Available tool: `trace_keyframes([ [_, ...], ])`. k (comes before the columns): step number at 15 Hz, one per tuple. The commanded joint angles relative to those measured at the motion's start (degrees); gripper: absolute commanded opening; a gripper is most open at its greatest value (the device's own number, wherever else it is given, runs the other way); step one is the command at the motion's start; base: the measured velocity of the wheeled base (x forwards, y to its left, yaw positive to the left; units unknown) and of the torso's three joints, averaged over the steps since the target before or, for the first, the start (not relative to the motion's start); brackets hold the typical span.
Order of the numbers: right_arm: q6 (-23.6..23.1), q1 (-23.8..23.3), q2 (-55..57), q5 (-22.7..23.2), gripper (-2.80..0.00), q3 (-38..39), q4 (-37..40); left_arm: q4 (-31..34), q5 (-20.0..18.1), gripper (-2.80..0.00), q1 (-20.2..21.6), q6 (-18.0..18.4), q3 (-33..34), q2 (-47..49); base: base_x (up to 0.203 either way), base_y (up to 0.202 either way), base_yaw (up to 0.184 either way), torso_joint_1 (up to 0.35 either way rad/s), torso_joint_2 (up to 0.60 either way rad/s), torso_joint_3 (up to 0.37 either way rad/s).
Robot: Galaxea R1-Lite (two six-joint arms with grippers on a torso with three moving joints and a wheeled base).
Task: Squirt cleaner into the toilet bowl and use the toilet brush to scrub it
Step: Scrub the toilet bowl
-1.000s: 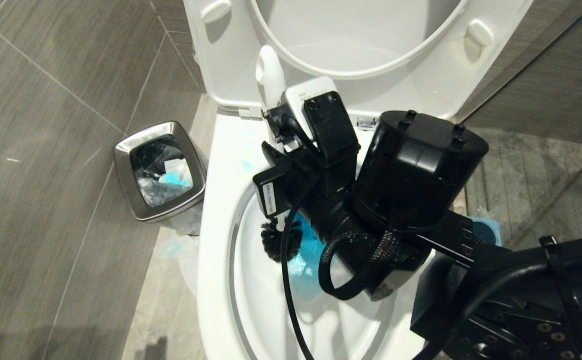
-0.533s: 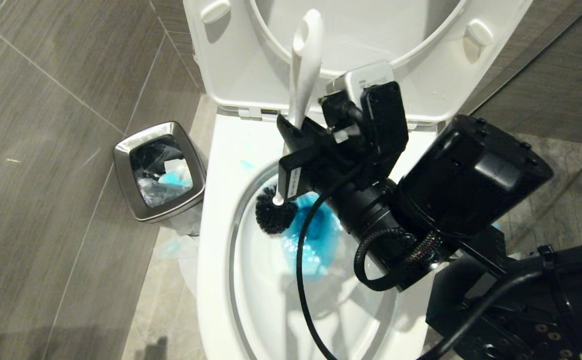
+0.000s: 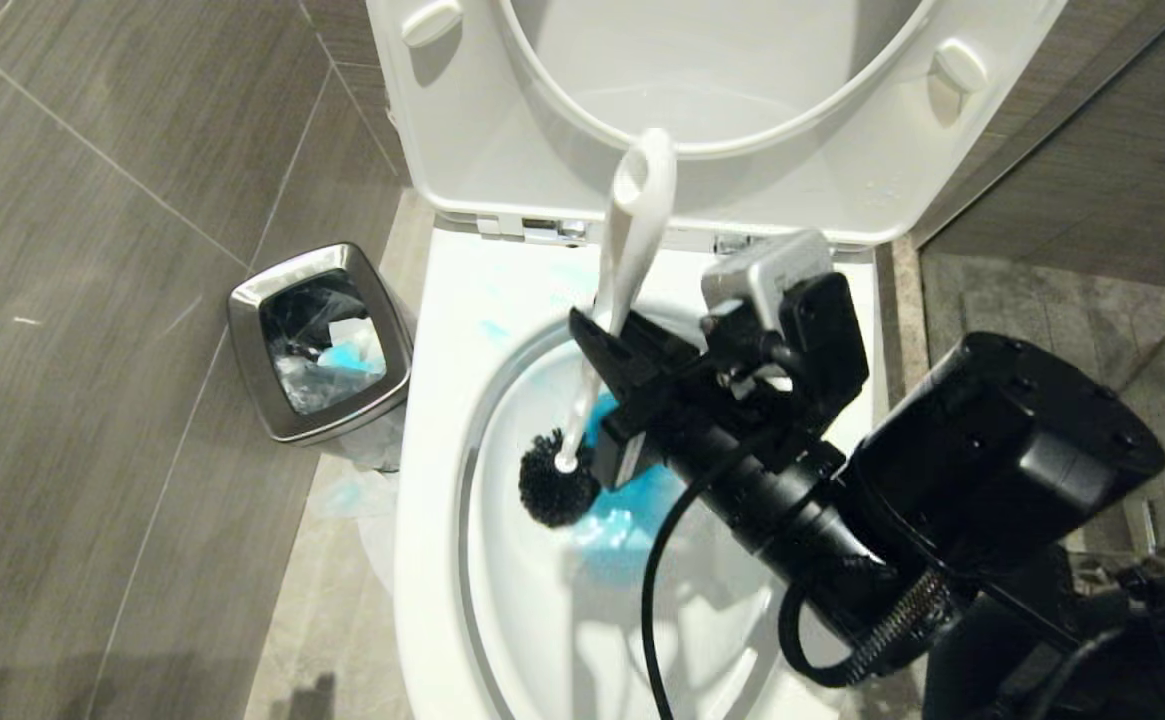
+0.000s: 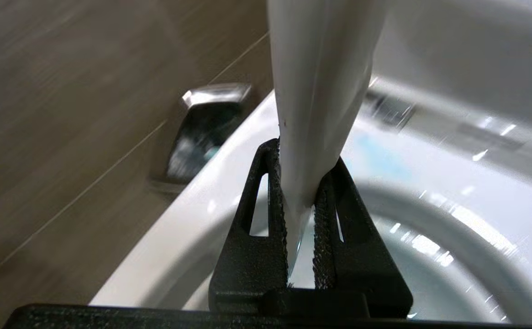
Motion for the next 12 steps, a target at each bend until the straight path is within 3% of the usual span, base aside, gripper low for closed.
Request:
trace_keyframes([
  [1, 3.32, 0.05, -2.29, 4.73, -2.8, 6.05, -0.62, -0.01, -0.02, -2.8, 0.01, 0.0, 0.0, -0.01, 0.0, 0.0, 0.0, 0.0, 0.0, 0.0],
  [12, 3.97, 0.0, -1.93, 4.92, -2.8, 6.01, -0.55, 0.02, 0.05, -2.8, 0.01, 0.0, 0.0, -0.01, 0.0, 0.0, 0.0, 0.0, 0.0, 0.015],
])
